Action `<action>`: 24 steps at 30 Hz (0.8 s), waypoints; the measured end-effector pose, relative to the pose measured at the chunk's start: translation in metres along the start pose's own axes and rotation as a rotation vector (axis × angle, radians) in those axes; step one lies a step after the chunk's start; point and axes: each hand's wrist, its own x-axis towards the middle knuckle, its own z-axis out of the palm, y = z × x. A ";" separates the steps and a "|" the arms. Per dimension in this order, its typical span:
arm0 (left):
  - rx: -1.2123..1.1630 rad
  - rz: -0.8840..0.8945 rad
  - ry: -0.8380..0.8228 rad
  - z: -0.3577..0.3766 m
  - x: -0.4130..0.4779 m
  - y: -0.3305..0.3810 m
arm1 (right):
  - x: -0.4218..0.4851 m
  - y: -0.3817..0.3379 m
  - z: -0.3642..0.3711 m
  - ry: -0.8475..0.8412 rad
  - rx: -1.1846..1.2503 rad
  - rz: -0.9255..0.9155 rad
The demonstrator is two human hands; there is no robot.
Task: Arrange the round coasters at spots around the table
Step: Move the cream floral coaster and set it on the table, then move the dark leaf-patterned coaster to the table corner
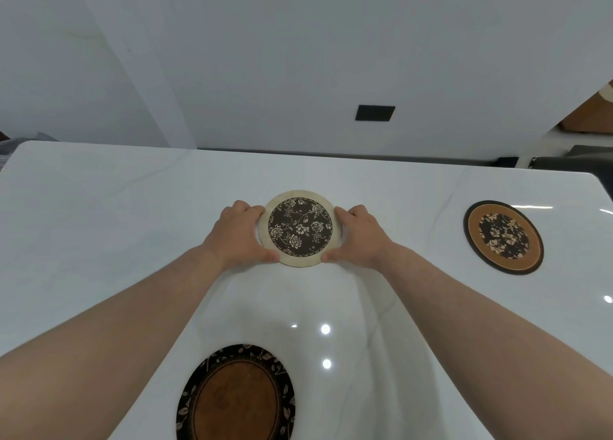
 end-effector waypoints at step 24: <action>-0.378 -0.187 0.027 -0.023 -0.165 -0.012 | -0.142 -0.072 0.048 -0.048 0.377 0.051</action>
